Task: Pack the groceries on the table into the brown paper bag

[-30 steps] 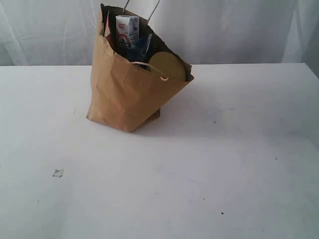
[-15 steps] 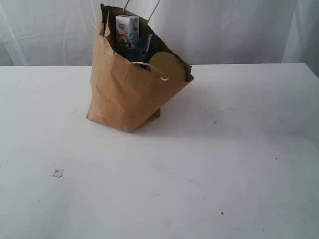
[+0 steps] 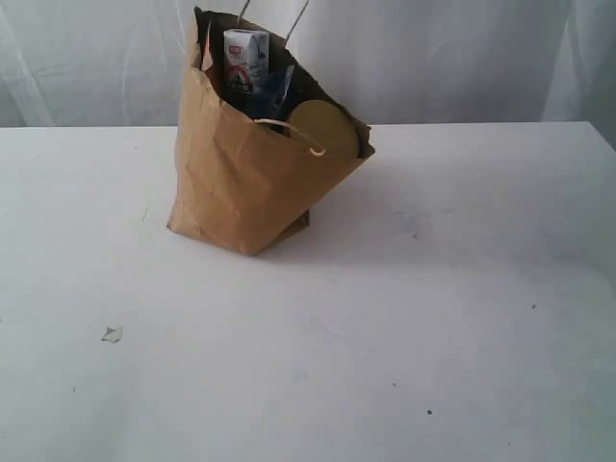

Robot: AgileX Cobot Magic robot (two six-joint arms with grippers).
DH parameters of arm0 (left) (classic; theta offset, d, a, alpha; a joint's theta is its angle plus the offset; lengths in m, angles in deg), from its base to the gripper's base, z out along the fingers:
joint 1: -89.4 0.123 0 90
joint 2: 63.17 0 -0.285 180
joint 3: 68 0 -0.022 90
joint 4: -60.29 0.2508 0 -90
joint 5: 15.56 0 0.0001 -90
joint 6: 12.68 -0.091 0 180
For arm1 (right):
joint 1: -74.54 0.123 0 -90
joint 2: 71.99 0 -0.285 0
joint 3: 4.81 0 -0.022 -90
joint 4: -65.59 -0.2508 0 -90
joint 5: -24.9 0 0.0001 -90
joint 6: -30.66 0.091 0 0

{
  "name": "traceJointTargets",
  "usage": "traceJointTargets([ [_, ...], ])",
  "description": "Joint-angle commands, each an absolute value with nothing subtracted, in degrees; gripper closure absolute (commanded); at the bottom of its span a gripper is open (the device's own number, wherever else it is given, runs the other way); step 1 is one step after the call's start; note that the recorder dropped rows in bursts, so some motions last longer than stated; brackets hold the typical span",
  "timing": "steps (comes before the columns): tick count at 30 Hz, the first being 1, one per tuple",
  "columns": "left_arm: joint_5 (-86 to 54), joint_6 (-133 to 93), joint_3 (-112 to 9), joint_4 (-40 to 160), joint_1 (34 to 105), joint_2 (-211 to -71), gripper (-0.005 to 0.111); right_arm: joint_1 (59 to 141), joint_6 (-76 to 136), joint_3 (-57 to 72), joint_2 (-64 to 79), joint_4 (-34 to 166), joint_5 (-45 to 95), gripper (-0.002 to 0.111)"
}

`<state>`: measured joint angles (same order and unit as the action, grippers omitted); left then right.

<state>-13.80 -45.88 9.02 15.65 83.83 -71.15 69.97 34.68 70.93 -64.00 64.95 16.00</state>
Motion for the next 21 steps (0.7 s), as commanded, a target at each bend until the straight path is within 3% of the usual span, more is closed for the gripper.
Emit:
traceJointTargets([
  [1,-13.90,-45.86,9.21,14.59,83.45,-70.95,0.107,69.69,33.57,72.40,-64.21,65.29,5.12,0.108],
  [18,-12.42,-45.62,9.21,14.96,83.57,-70.95,0.107,69.69,33.82,72.40,-64.21,65.27,5.23,0.108],
  [21,-9.61,-45.00,9.21,23.64,83.57,-70.95,0.107,69.69,33.82,72.40,-64.21,65.27,5.23,0.108],
])
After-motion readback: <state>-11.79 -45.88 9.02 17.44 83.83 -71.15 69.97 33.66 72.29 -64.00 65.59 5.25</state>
